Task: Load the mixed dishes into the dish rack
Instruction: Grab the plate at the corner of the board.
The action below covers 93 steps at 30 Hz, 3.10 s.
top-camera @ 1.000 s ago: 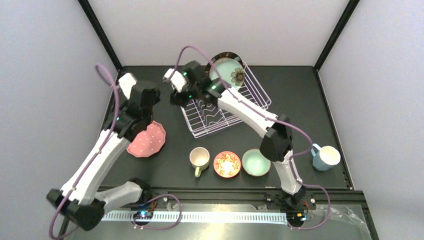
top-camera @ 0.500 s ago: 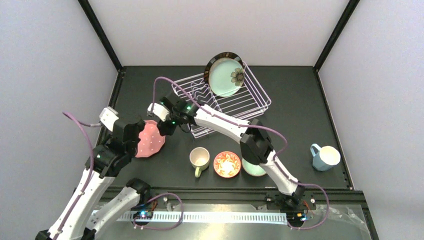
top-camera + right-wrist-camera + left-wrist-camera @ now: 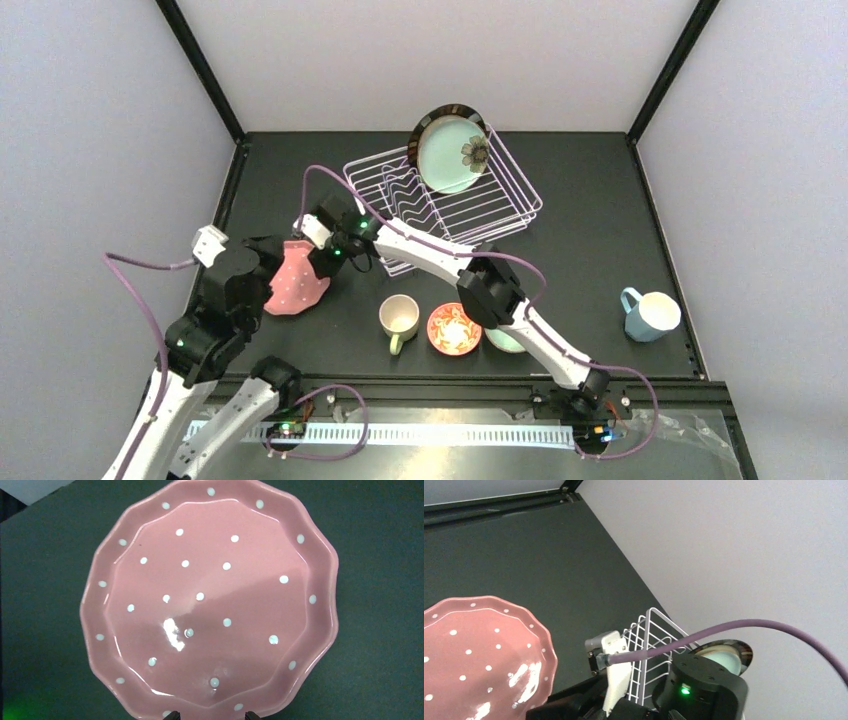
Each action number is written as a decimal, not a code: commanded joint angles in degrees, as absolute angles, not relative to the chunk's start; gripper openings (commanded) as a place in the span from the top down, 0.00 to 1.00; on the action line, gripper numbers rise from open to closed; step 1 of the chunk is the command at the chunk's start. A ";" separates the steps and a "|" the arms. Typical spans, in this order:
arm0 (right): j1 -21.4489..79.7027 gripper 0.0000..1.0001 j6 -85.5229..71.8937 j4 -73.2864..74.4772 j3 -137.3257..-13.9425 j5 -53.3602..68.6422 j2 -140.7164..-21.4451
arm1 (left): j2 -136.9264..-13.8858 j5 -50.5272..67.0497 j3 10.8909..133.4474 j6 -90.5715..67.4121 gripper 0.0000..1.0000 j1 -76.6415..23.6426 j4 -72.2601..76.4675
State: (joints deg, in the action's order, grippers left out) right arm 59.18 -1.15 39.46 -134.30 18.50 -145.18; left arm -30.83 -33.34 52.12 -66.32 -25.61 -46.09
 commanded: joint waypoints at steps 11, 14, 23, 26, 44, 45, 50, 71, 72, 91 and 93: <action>59.52 0.25 -5.84 38.59 -137.81 8.07 -150.51 | -25.02 -26.76 49.35 -60.23 0.30 -25.44 -40.23; 59.55 0.25 -6.36 38.59 -138.24 6.68 -151.05 | -23.55 -26.72 48.57 -59.28 0.29 -25.42 -39.42; 59.50 0.24 -7.48 39.81 -141.02 5.66 -153.72 | -23.00 -25.48 47.39 -57.57 0.28 -25.42 -37.55; 59.54 0.24 -8.02 39.73 -141.06 6.41 -154.51 | -23.28 -24.73 47.07 -57.32 0.28 -25.42 -37.00; 59.46 1.00 -10.58 42.31 -141.52 5.68 -157.02 | -21.17 -26.53 45.67 -57.93 0.25 -25.47 -37.40; 59.50 1.00 -10.62 42.42 -141.46 5.55 -156.98 | -21.22 -26.53 45.57 -58.01 0.25 -25.43 -37.32; 59.46 1.00 -10.97 42.80 -141.16 5.34 -156.53 | -21.47 -26.33 45.09 -58.51 0.25 -25.46 -36.93; 58.18 1.00 -9.86 41.13 -140.10 0.84 -146.81 | -24.28 -27.93 43.73 -62.13 0.24 -25.40 -36.92; 58.23 1.00 -9.67 41.07 -140.10 0.61 -146.52 | -24.16 -27.94 43.54 -62.47 0.24 -25.46 -36.81; 55.36 1.00 -7.85 41.06 -139.59 -2.26 -143.98 | -26.29 -28.15 39.24 -66.80 0.18 -25.45 -36.11; 55.08 1.00 -7.67 40.97 -139.65 -2.37 -143.88 | -26.72 -27.65 38.66 -67.34 0.17 -25.47 -35.58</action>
State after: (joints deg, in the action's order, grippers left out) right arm 56.47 -9.21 41.54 -139.90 1.37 -147.96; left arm -25.50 -27.24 39.66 -65.06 -25.61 -36.62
